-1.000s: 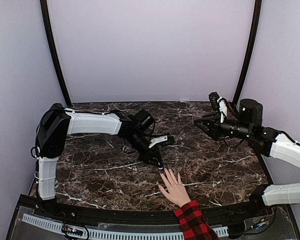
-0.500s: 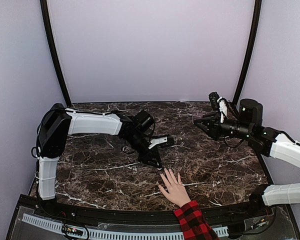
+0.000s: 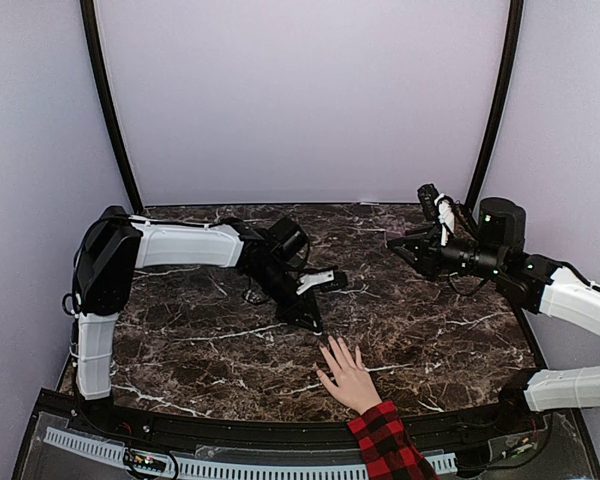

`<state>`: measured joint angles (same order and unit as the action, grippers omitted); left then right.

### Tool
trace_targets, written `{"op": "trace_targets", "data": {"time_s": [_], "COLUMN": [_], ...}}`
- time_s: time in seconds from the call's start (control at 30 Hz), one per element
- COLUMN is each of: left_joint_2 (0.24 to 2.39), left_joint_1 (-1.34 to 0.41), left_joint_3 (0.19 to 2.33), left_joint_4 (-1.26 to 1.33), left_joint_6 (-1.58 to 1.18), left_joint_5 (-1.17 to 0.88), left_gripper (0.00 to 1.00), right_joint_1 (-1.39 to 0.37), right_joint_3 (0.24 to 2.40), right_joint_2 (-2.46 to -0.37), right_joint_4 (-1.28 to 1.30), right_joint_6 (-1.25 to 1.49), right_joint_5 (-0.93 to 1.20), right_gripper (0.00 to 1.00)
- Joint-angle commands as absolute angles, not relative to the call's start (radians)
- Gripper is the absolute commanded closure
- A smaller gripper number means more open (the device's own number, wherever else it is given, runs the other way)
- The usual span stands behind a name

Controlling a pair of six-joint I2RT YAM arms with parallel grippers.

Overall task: Paint the nails
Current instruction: Paint the nail with the hand.

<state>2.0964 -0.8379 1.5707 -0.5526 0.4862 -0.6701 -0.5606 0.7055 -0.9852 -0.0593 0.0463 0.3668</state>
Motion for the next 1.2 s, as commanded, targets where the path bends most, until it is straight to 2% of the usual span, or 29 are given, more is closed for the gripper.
{"op": "trace_targets", "data": {"time_s": [0.0,0.57,0.8,1.17], "left_joint_2": [2.083,1.958,1.977,2.034], "left_joint_1": [-0.826,-0.785,-0.812,-0.839], "left_joint_3": [1.592,1.54,1.549,1.572], "left_joint_4": [-0.578,-0.533,-0.527,-0.541], "left_joint_6": [0.488,0.475,0.47,0.468], "left_joint_5": [-0.661,-0.66,-0.759,-0.778], "left_gripper": [1.0,1.0,1.0,1.0], "right_joint_1": [-0.555,-0.555,-0.555,-0.555], "right_joint_3": [0.703,0.704,0.704,0.703], "right_joint_2": [-0.972,-0.96,-0.96,-0.964], "right_joint_4": [-0.11,-0.107,-0.109,-0.111], "right_joint_6": [0.046,0.044,0.046,0.045], "right_joint_5": [0.37,0.371,0.377,0.377], "right_gripper": [1.0,1.0,1.0,1.0]}}
